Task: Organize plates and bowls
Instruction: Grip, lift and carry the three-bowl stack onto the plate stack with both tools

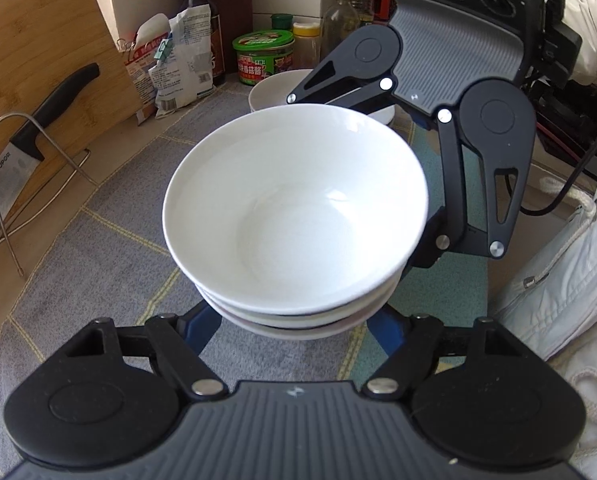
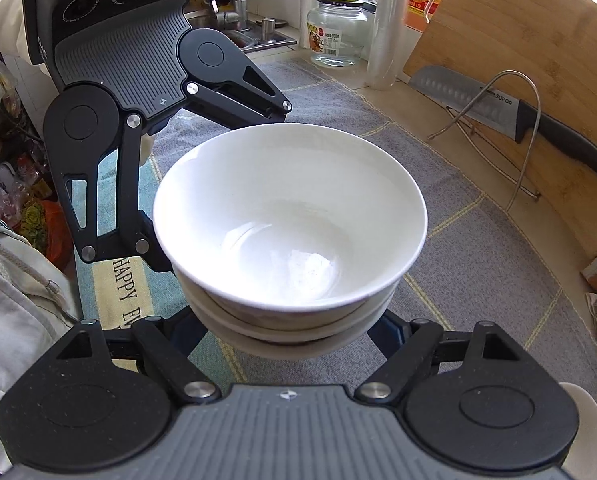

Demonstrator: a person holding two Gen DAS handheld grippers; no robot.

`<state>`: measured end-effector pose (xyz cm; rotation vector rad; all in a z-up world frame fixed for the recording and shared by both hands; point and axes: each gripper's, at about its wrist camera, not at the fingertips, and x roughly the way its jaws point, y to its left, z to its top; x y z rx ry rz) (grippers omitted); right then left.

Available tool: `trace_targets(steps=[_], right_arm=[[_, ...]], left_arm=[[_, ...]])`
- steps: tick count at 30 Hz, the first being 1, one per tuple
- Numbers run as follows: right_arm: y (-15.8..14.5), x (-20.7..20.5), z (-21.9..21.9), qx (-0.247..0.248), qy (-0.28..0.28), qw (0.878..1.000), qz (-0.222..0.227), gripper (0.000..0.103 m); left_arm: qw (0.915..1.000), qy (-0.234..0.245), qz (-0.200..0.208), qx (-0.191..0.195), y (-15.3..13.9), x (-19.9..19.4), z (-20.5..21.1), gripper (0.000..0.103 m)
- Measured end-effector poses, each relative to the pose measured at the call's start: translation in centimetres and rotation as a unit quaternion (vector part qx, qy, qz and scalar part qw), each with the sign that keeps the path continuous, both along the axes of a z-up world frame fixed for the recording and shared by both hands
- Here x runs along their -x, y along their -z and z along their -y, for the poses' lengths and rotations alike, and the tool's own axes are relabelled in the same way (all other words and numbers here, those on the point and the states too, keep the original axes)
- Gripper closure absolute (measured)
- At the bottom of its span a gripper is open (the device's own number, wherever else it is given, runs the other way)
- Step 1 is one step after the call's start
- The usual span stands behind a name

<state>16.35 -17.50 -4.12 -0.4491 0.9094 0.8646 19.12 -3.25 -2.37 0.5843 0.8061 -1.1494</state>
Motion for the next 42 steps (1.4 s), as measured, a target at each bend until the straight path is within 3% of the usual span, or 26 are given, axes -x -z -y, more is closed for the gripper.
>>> trace_targets(steps=[28,42], right_arm=[[-1.3,1.8,16.7,0.026,0.069,0.996,0.043,0.015],[0.7,0.0,20.8,0.031,0.092,0.995,0.031,0.015]], left_arm=[[0.9973,0.063,0.037,0.011,0.4,-1.6,17.9,0.024],[0.9971,0.069,0.031,0.005,2.8,-3.6,21.9,0.025]])
